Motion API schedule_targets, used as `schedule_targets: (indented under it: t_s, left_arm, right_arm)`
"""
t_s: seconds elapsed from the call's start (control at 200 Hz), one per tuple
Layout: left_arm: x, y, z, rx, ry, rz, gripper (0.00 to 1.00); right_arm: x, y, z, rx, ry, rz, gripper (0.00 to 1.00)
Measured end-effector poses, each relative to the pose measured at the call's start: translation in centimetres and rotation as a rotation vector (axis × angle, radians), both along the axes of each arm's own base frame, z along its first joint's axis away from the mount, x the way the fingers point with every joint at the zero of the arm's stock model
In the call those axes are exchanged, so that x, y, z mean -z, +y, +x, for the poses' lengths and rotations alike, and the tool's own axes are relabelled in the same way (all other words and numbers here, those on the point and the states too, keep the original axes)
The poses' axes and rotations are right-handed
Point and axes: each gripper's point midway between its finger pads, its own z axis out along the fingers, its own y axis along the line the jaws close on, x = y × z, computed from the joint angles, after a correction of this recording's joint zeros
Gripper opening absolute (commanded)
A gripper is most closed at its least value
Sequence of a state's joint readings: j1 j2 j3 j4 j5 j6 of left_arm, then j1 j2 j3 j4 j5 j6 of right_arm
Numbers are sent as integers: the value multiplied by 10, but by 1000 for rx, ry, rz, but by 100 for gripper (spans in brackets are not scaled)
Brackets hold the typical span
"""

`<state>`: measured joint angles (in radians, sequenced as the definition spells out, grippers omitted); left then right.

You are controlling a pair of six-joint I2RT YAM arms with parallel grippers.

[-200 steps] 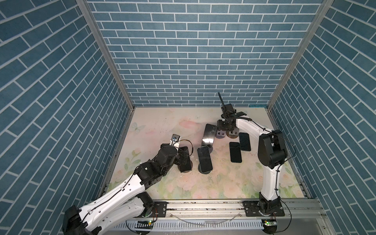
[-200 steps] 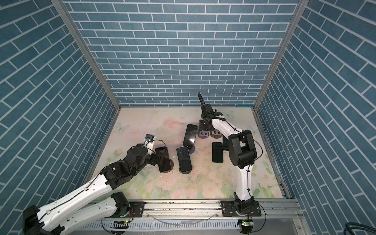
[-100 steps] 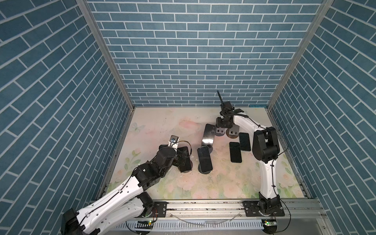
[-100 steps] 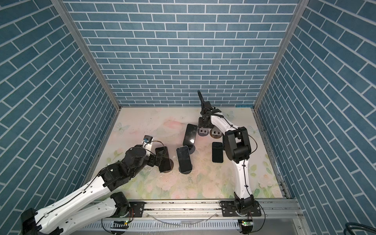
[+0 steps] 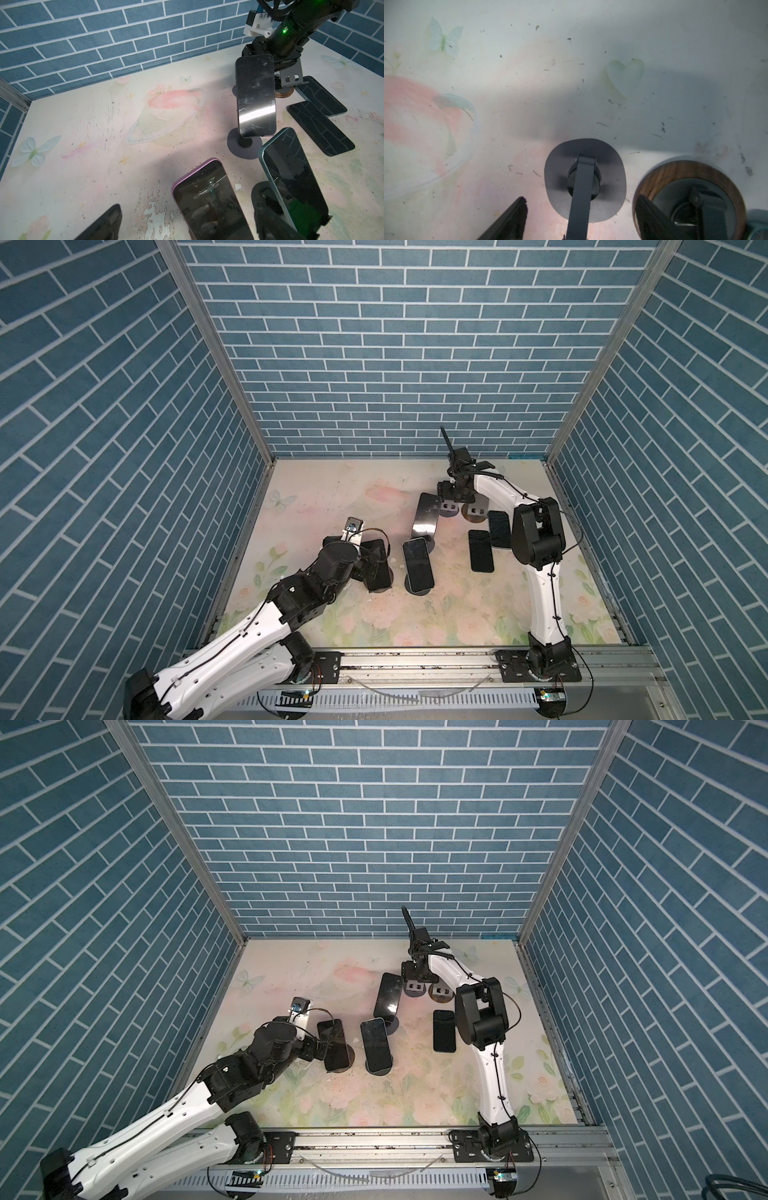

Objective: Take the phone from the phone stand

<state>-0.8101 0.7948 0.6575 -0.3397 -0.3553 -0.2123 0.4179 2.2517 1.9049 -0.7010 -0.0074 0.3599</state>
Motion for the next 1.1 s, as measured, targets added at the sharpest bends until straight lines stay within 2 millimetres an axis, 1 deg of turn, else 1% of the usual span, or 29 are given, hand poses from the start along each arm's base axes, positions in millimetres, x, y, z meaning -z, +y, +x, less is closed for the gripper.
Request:
schedule_targets:
  t_s: [0.14,0.24,0.34,0.505,0.585,0.655,0.715,0.76,0.9,0.965,1.1]
  left_arm:
    - [0,0,0,0,0,0,100]
    - [0,0,0,-2,0,1,100]
    - [0,1,0,-3,-1,3,100]
    - [2,2,0,-5,5,10,100]
    - [3,4,-1,-15,14,20,100]
    - [4,7,-2,-30,25,23,100]
    - [3,8,-2,-39,33,20,100]
    - [1,8,-2,-47,35,12,100]
    - [-4,6,0,-63,52,-11,100]
    - [-2,3,1,-69,73,-14,100]
    - [8,-2,3,-91,135,-29,100]
  right_arm:
    - [-2,-1,-1,1,-1,-3,84]
    - [-13,-2,-2,3,-12,-2,84]
    - [-37,-3,-2,6,-52,10,84]
    - [-90,-7,-5,13,-150,43,84]
    - [-109,-12,-14,17,-184,50,84]
    - [-119,-19,-25,21,-199,50,84]
    - [-120,-25,-36,25,-201,45,84]
    - [-118,-30,-45,28,-195,39,84]
    - [-101,-44,-75,42,-157,20,83]
    - [-92,-50,-88,54,-134,16,83]
    - [-79,-61,-109,73,-107,2,84]
